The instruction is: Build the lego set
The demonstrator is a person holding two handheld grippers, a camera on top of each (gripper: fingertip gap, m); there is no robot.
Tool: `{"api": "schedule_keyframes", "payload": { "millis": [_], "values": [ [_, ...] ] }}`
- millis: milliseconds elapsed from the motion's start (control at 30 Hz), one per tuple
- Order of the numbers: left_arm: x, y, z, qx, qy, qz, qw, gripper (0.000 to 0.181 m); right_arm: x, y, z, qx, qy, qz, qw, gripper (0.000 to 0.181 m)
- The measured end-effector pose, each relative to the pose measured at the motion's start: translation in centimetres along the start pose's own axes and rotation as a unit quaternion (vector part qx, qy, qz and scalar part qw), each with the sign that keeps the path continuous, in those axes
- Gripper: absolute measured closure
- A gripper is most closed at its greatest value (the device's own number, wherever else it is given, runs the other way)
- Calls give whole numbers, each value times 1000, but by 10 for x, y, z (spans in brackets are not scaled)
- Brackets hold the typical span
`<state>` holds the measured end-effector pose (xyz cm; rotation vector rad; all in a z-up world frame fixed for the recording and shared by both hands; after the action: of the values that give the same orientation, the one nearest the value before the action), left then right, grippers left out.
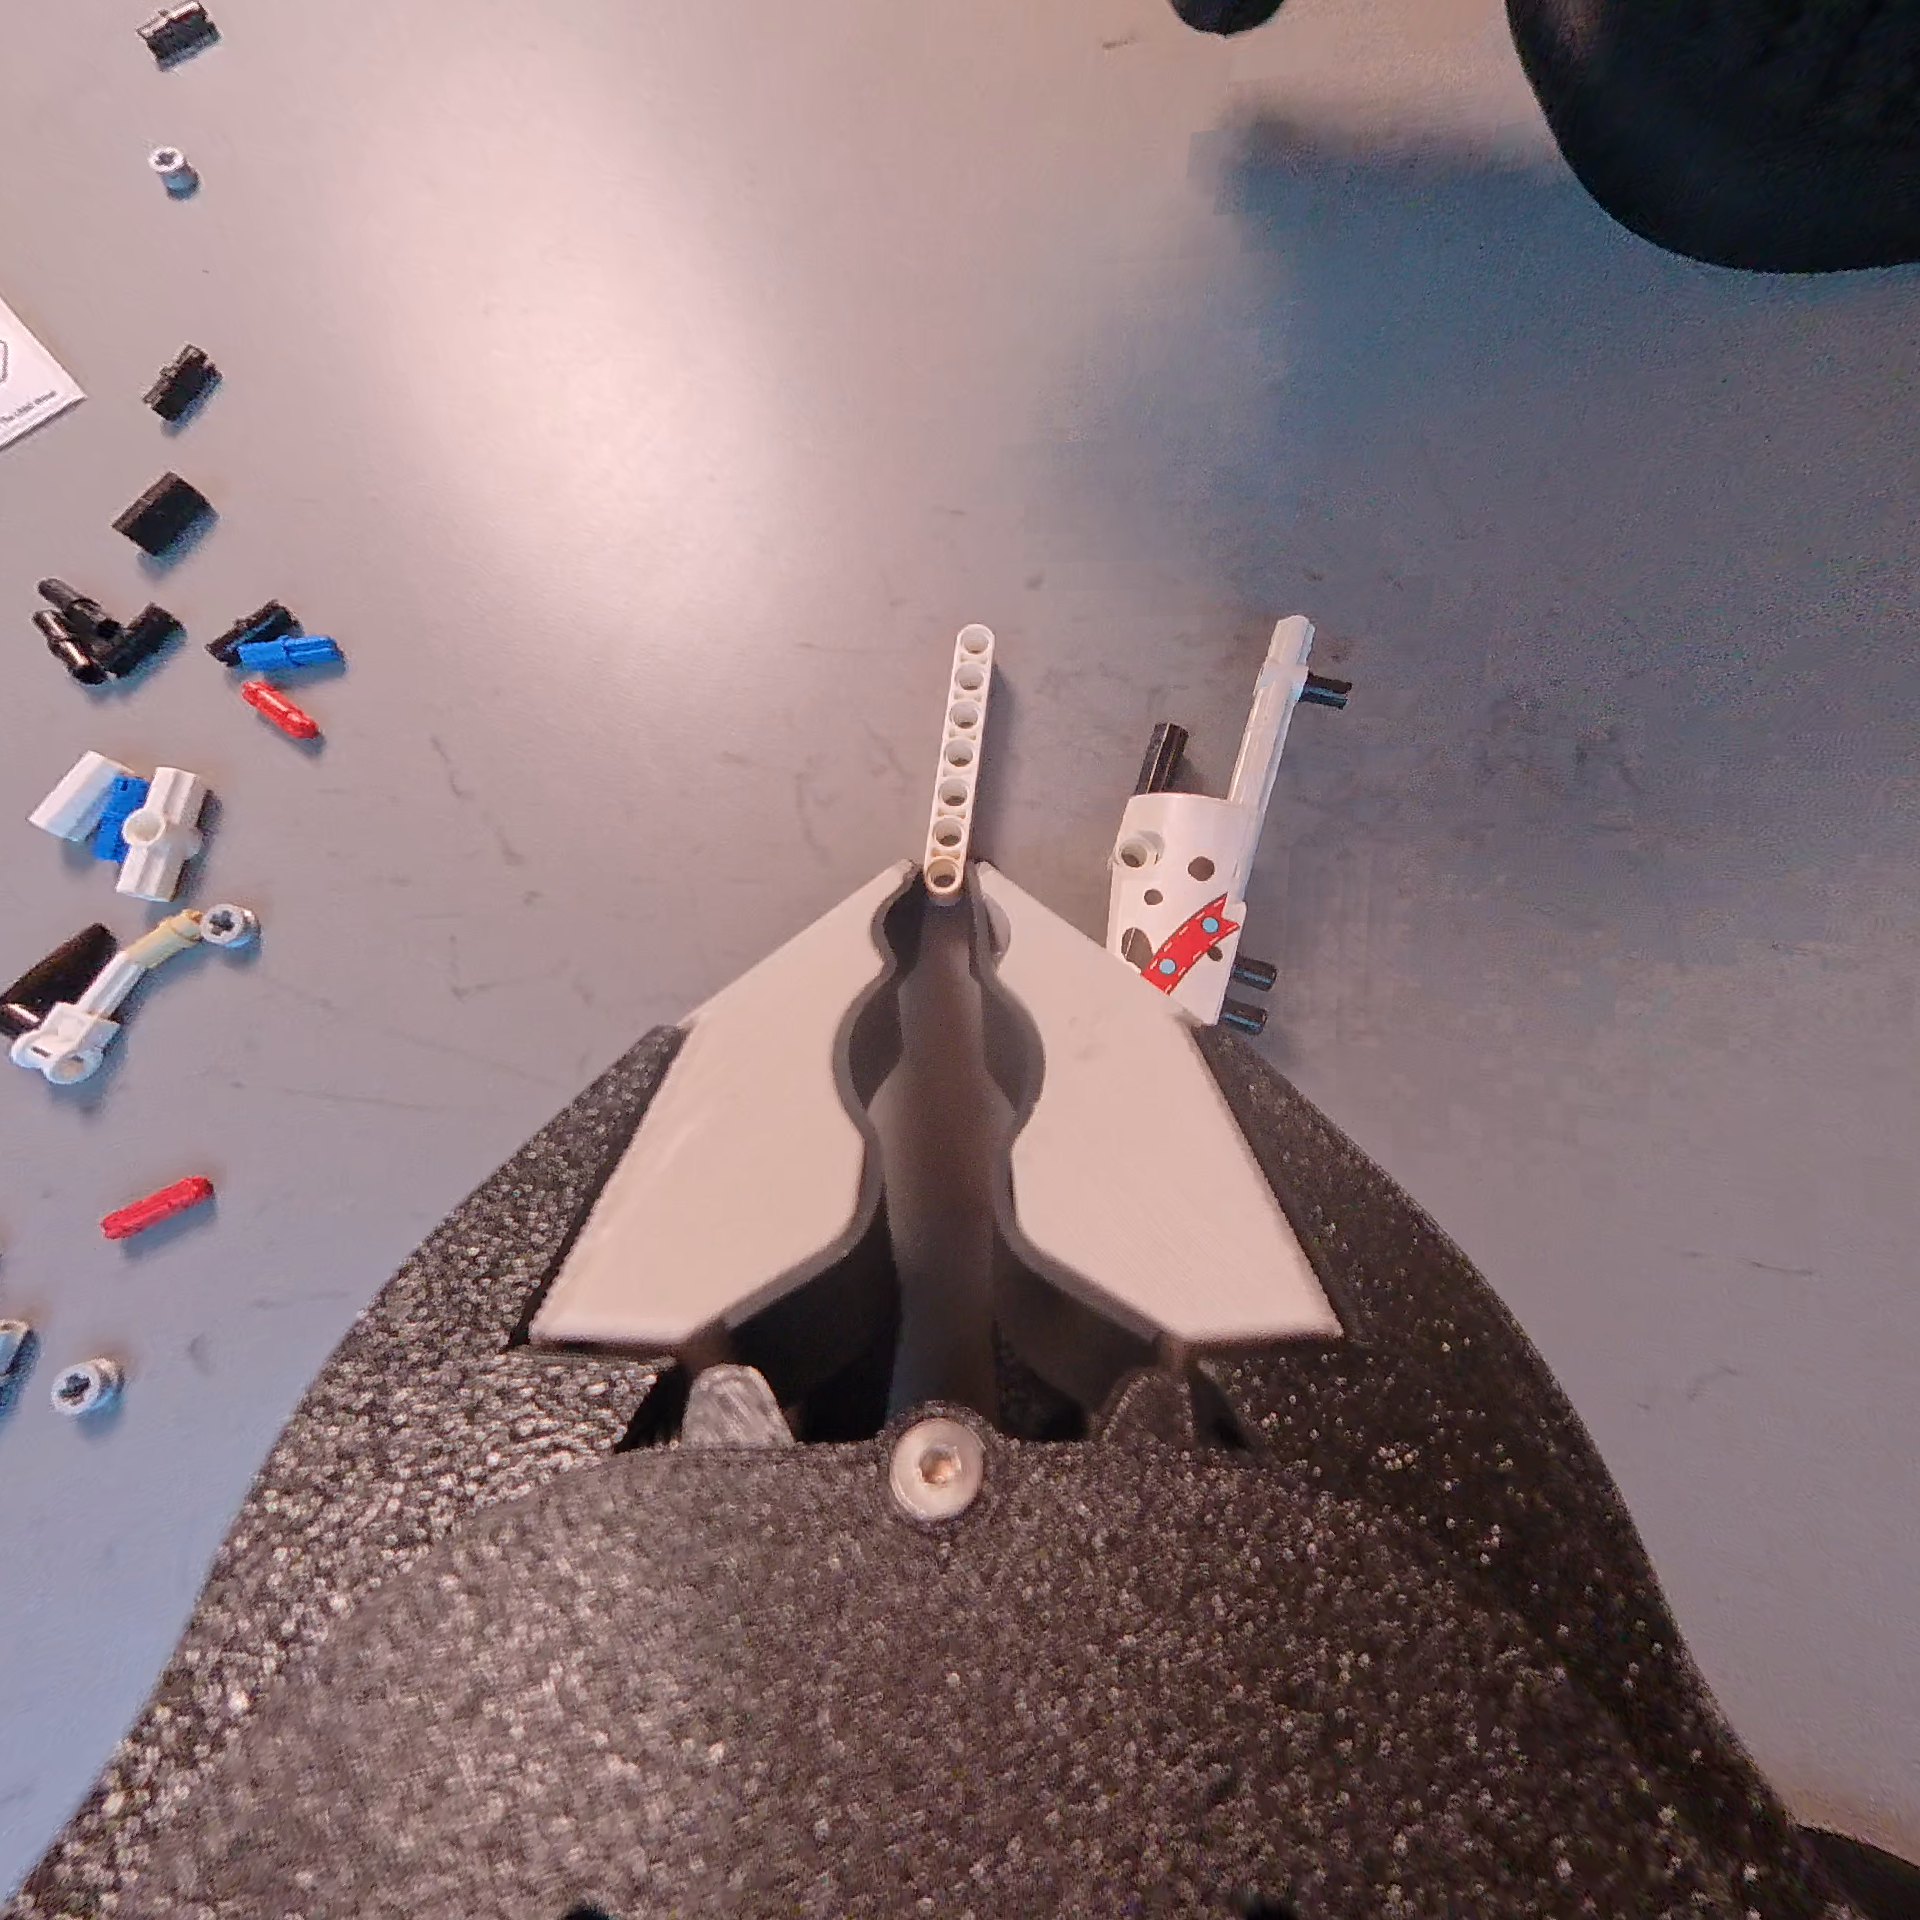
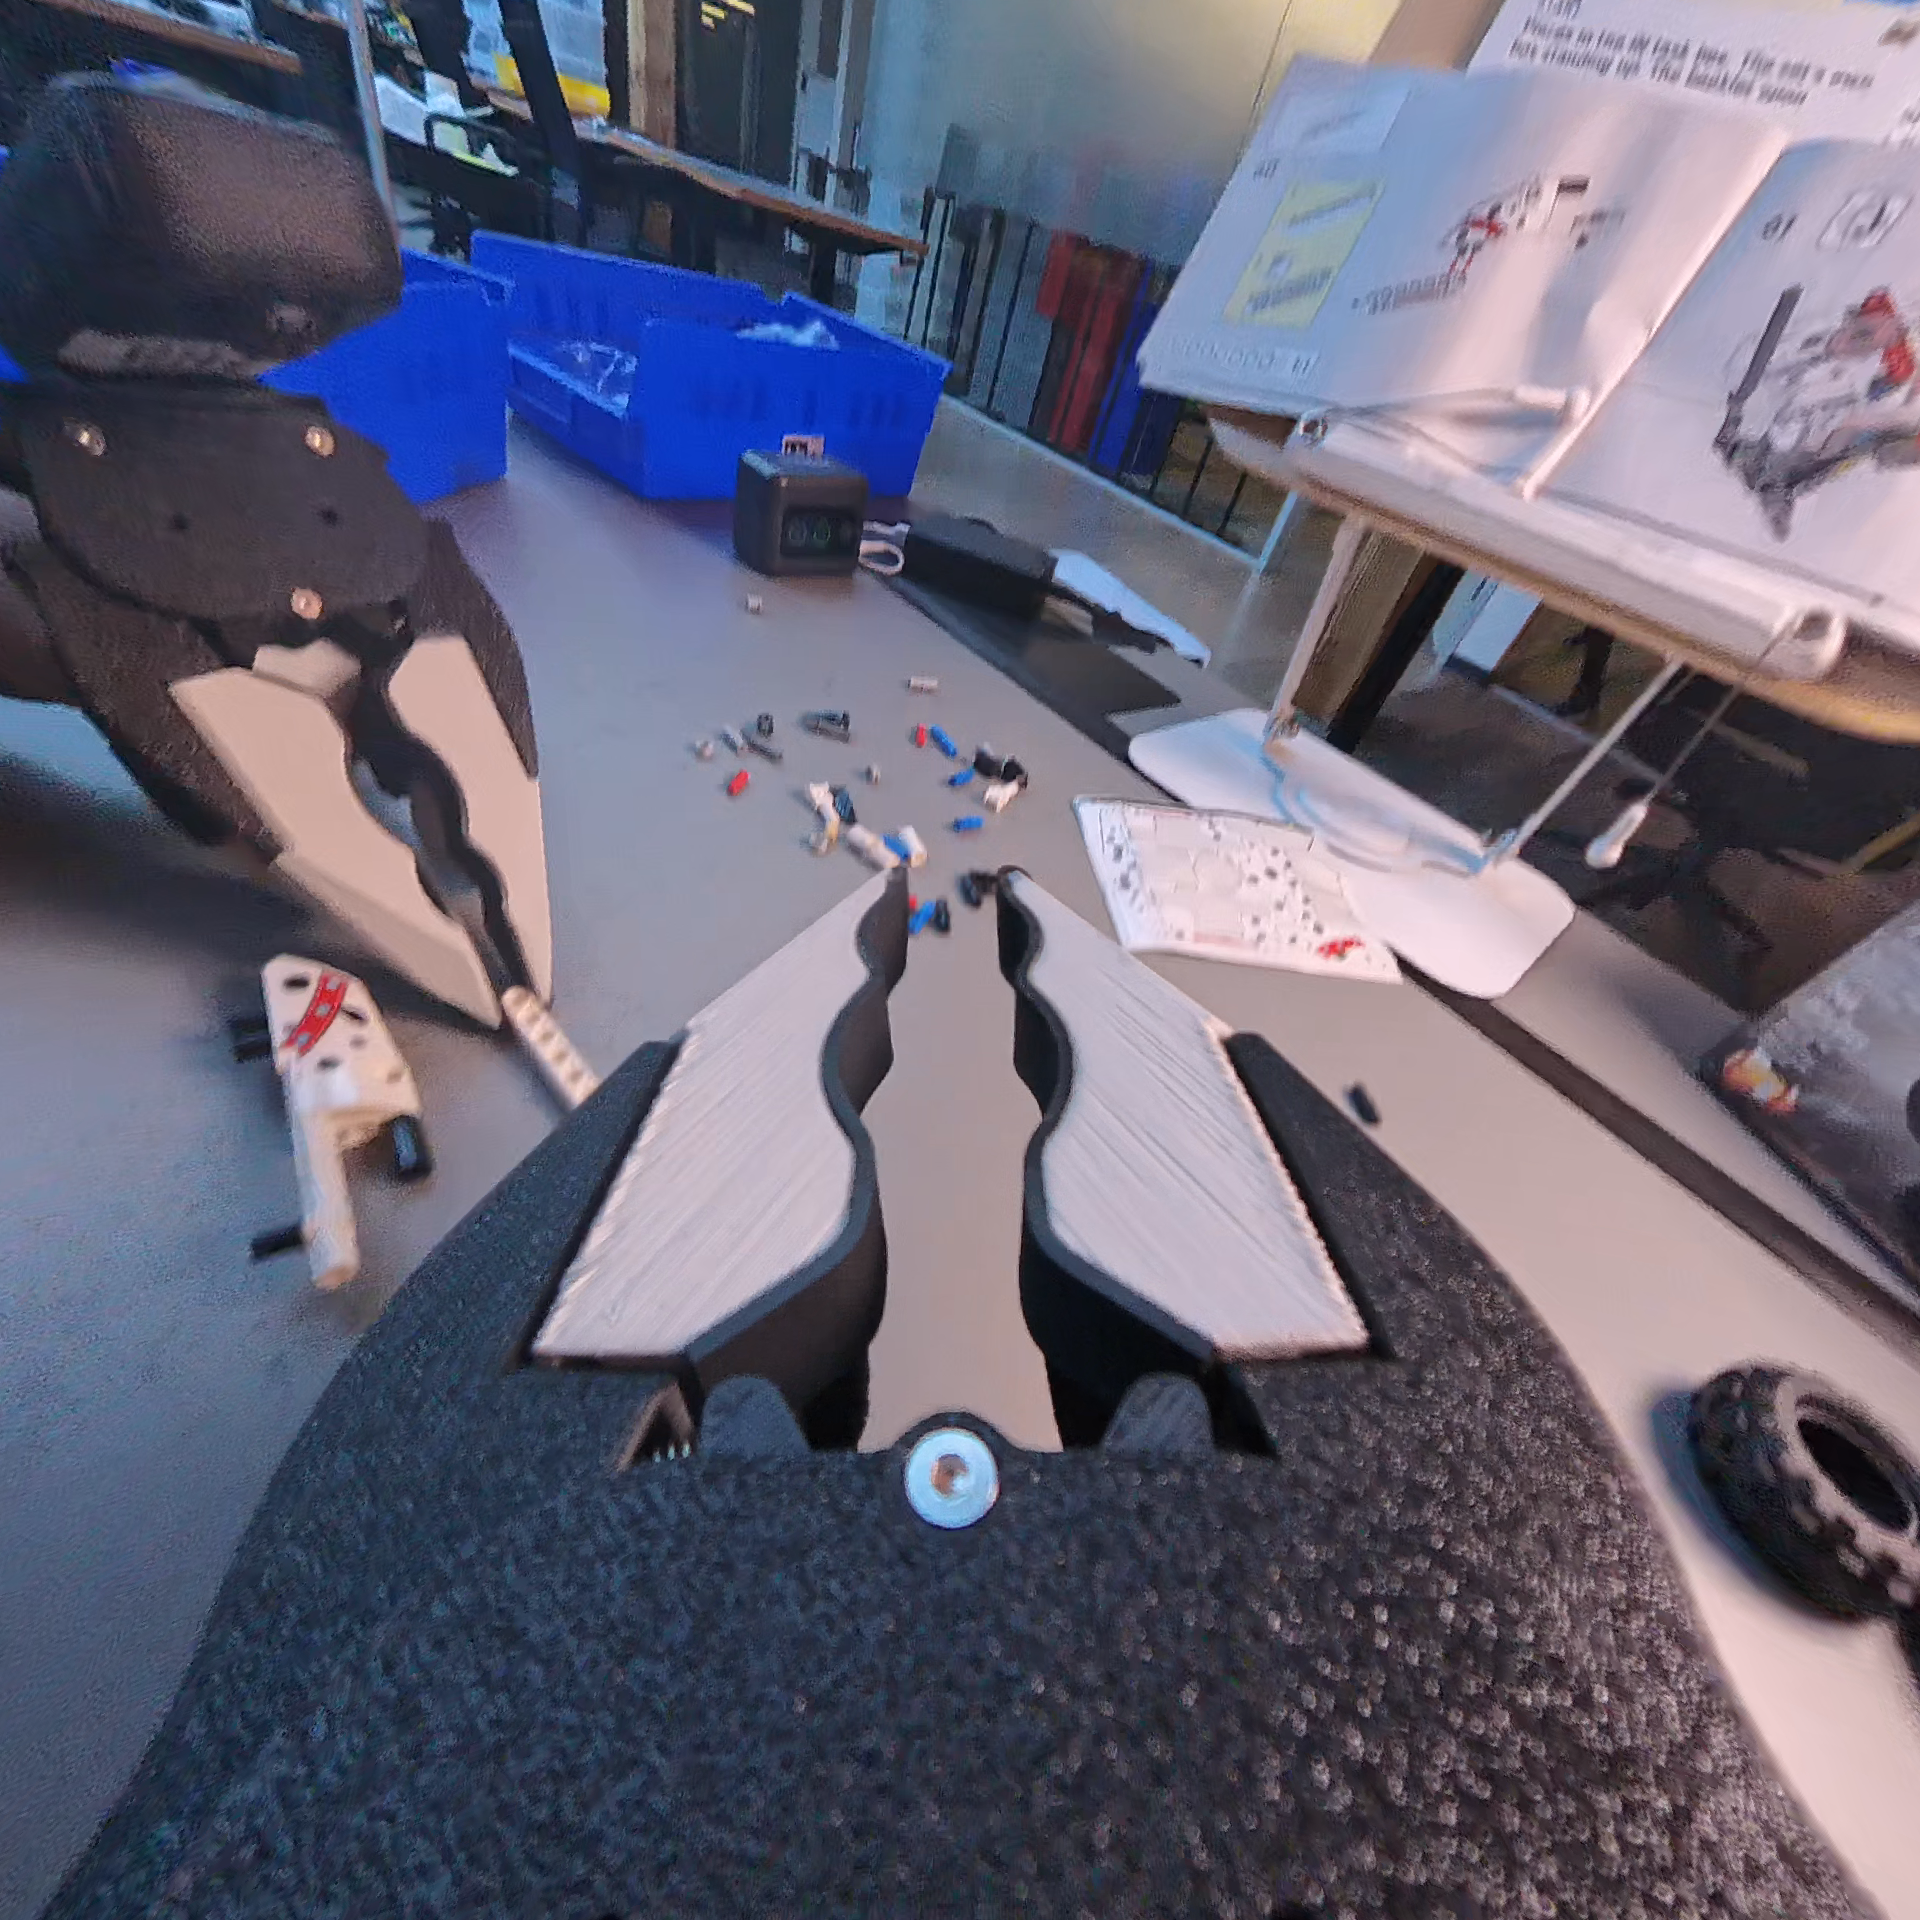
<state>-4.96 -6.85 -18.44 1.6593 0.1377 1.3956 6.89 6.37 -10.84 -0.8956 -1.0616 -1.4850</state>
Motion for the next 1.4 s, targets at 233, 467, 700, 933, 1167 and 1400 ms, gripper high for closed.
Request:
{"api": "schedule_keyframes", "payload": {
  "millis": [233, 467, 700, 933, 1167, 1400],
  "values": [
    [0, 0, -2, 25, -16, 3, 1000, 174, 92, -122, 57, -53, 60, 87, 993, 178],
    [0, 0, -3, 14, -3, 3, 1000, 172, 132, -258, 126, -125, 73, 48, 988, 181],
    [0, 0, -3, 11, -7, 3, 1000, 172, 133, -309, 158, -161, 71, -12, 984, 181],
    [-1, 1, -3, 9, -14, 2, 1000, 173, 131, -316, 161, -172, 70, -33, 982, 181],
    [-1, 1, -3, 5, -14, 2, 1000, 173, 128, -316, 159, -169, 76, -46, 982, 181],
    [-1, 1, -3, 6, -15, 2, 1000, 173, 130, -314, 153, -161, 84, -43, 982, 181]
  ]
}}
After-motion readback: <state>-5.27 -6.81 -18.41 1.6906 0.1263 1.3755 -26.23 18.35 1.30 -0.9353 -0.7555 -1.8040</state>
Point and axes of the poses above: each gripper's, where its closed fingertips meet, y back along the fingers, x out of its top, z = x × y across the jaws, the point moved 6 cm from there along y, back along the fingers, and after that the axes turned 5 degrees about y, right-handed, at the moved point
